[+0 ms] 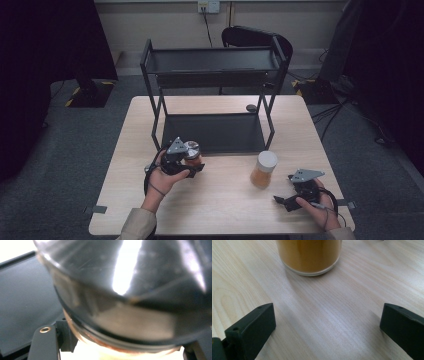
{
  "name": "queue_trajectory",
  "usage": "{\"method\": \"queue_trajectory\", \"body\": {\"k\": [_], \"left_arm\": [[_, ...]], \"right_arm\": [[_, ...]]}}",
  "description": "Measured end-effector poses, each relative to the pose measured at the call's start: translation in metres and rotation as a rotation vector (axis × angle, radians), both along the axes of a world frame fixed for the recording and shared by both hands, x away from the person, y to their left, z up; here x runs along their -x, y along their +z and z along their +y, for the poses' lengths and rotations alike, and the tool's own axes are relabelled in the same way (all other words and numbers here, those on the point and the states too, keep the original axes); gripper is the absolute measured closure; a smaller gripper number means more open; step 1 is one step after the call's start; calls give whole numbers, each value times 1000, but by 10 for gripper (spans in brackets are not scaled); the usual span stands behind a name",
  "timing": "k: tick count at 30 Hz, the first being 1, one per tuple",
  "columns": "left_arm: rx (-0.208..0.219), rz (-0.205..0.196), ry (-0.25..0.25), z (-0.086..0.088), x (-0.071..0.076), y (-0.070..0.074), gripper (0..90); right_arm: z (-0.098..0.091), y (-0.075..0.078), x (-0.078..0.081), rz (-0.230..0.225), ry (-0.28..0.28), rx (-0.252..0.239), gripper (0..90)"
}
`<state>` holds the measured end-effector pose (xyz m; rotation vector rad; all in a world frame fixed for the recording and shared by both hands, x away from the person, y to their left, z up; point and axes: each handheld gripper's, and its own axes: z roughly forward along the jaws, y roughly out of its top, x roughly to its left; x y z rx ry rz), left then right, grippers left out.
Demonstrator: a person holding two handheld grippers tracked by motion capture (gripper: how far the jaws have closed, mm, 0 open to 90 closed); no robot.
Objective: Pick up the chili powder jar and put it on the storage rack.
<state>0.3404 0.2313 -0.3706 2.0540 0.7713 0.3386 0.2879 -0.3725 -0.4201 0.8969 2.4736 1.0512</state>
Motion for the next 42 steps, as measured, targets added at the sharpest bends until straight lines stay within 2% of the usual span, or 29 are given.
{"method": "queue_trajectory", "body": {"k": [12, 27, 35, 42], "left_arm": [[-3, -5, 31, -2, -11, 13, 302], [-32, -16, 68, -6, -23, 34, 303], [-13, -17, 89, -3, -28, 43, 303], [-37, -28, 105, -6, -33, 54, 304]], "right_arm": [[0, 0, 0, 0, 0, 0, 0], [0, 0, 0, 0, 0, 0, 0], [0, 0, 0, 0, 0, 0, 0], [0, 0, 0, 0, 0, 0, 0]]}}
